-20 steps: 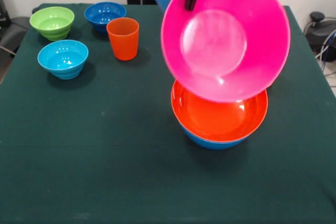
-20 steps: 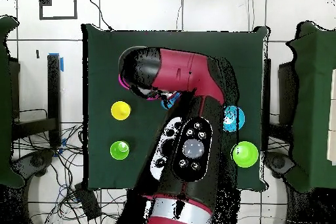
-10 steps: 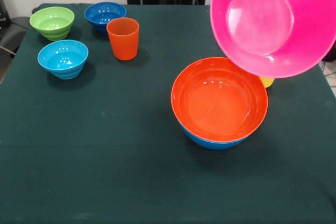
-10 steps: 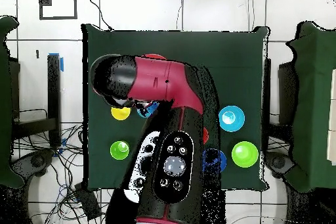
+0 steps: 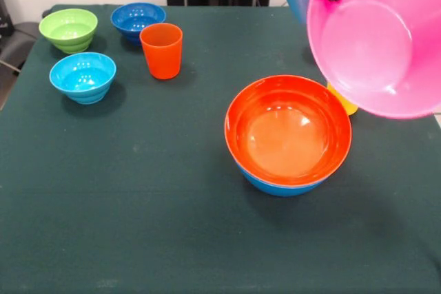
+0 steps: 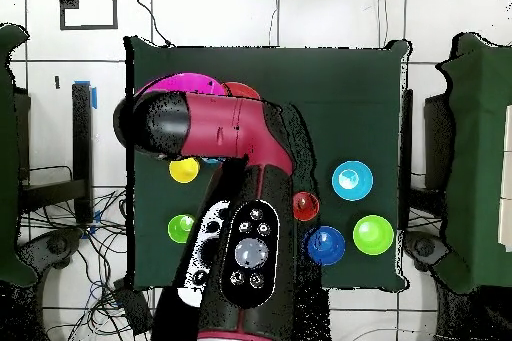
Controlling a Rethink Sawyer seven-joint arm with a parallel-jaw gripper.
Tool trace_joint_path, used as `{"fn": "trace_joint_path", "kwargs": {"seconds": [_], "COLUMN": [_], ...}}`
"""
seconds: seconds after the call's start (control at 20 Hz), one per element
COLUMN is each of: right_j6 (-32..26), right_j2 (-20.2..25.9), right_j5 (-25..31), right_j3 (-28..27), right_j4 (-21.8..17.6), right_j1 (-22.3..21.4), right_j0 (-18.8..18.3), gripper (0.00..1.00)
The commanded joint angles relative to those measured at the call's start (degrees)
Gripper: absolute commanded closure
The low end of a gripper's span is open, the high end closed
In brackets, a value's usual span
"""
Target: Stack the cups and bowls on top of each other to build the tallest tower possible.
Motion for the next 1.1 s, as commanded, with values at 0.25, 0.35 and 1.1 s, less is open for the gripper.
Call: {"fn": "trace_joint_path", "kwargs": {"seconds": [0.25, 0.35, 1.1], "right_j6": [2.19, 2.43, -11.03], "right_j2": [9.08, 9.65, 22.35], "right_j5": [-15.13, -16.11, -19.45], "right_j3": [9.21, 9.97, 16.96], "right_j4": [1.23, 1.66, -0.36], "right_j1": [2.74, 2.68, -1.07], "right_j0": [-0.90, -1.17, -12.98], "gripper": [1.00, 1.00, 1.00]}}
